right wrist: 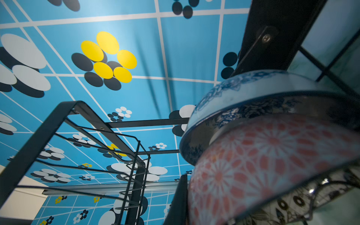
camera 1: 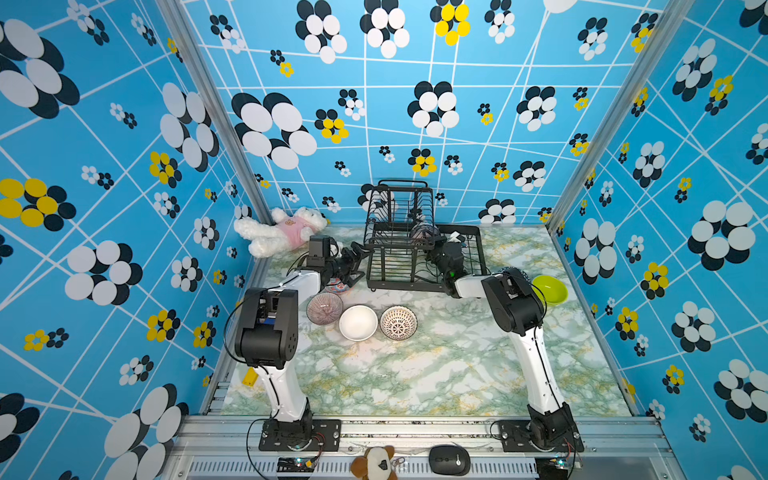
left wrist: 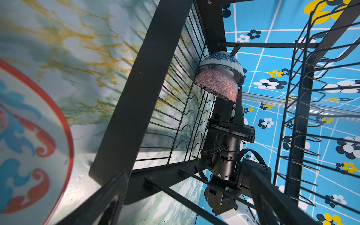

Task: Load bowls into a dish rack
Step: Place the bowl in the dish rack.

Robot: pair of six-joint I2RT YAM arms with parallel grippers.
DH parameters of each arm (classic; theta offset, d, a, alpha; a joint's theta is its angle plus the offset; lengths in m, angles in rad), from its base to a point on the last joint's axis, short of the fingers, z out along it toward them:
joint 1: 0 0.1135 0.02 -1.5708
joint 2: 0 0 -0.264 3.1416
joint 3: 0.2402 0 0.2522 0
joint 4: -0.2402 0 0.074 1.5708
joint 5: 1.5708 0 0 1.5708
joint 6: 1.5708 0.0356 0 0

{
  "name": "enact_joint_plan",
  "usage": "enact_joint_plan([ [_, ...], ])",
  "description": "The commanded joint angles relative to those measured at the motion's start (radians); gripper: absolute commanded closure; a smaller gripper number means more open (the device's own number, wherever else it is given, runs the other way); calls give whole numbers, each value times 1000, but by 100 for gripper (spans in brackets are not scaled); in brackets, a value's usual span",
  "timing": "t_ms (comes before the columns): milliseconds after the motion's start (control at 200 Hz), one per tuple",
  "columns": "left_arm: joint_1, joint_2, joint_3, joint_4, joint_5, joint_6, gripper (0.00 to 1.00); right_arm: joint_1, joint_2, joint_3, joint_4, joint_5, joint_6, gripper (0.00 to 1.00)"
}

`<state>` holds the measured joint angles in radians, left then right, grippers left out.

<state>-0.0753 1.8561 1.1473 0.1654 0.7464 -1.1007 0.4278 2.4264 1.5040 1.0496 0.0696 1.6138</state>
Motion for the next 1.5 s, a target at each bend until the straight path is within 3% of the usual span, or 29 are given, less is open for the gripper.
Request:
enact_joint_plan([
  [0,-7,9,10,16,18,-4,1,3,-16,-4,-108,-10,15,98],
  [680,-7,14,12,17,15,-7,1,3,-65,2,-179,-34,71,74],
  [1160,-9,0,20,-1,7,9,1,4,-117,-28,-234,-48,83,42],
  [1495,-7,-1,21,-16,2,22,1,5,-148,-75,-228,-50,97,32],
])
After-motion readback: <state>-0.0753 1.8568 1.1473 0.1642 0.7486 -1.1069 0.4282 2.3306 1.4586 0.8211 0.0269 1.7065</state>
